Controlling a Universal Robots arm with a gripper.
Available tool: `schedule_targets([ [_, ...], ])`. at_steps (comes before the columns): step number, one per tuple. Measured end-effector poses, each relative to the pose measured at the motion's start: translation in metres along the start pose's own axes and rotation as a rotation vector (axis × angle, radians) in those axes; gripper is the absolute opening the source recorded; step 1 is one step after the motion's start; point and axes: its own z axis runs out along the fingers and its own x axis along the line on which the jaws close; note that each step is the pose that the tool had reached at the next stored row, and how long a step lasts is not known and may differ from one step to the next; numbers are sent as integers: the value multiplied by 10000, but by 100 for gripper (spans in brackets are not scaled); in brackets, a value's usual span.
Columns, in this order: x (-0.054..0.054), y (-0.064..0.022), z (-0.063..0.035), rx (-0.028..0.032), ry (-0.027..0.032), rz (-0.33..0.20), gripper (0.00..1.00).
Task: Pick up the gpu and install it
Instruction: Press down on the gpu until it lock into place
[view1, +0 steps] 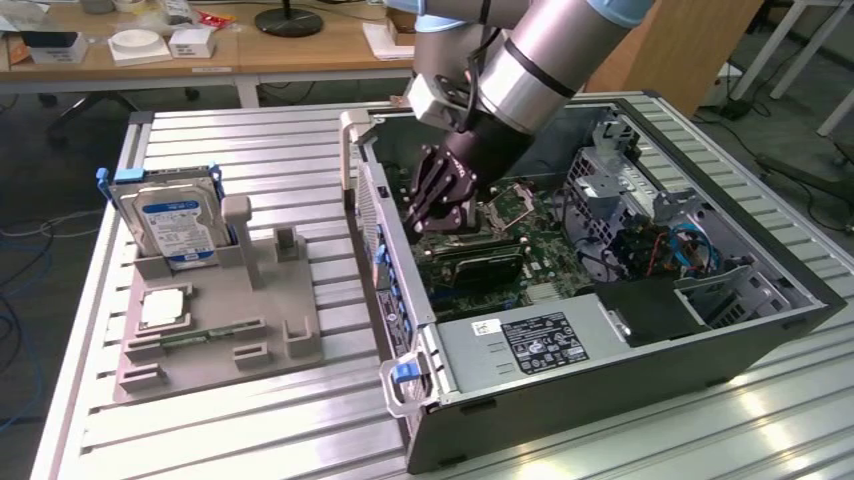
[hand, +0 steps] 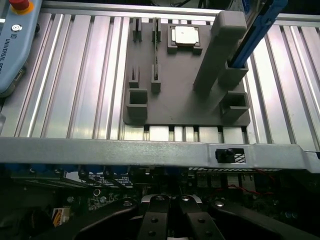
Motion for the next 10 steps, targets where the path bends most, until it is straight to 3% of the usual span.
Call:
schedule_targets([
  [10, 3, -38, -5, -26, 1, 4, 10],
])
